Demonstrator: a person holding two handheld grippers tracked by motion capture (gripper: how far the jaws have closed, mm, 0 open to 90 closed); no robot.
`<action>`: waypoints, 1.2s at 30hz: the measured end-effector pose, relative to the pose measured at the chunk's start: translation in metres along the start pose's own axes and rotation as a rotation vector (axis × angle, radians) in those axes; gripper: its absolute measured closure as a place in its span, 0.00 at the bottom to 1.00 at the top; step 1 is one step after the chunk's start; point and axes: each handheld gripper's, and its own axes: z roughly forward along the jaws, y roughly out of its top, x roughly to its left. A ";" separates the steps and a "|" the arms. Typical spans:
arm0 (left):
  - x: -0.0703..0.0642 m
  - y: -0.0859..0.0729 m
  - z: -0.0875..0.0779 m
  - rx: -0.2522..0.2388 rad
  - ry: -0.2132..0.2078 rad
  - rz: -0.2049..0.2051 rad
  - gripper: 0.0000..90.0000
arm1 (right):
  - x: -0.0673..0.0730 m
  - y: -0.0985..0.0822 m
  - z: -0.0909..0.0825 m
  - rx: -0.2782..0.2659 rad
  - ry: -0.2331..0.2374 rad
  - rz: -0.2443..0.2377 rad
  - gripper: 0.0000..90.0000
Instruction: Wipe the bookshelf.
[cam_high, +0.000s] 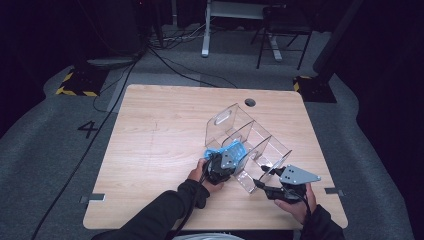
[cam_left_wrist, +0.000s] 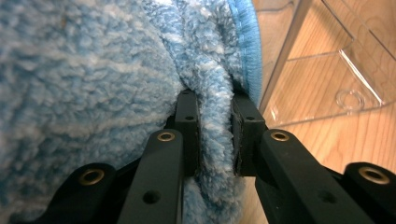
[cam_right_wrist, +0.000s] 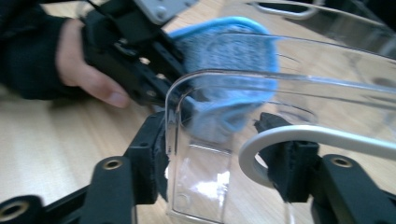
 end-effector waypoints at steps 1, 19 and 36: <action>-0.001 -0.002 -0.002 0.002 0.009 0.004 0.86 | 0.002 0.000 0.000 0.001 -0.033 -0.005 0.42; -0.008 0.004 -0.014 -0.027 -0.013 0.019 0.85 | 0.015 -0.002 -0.012 0.000 -0.163 0.030 0.50; 0.017 0.059 -0.027 -0.251 -0.105 -0.012 0.85 | 0.012 -0.002 -0.011 0.003 -0.133 0.004 0.49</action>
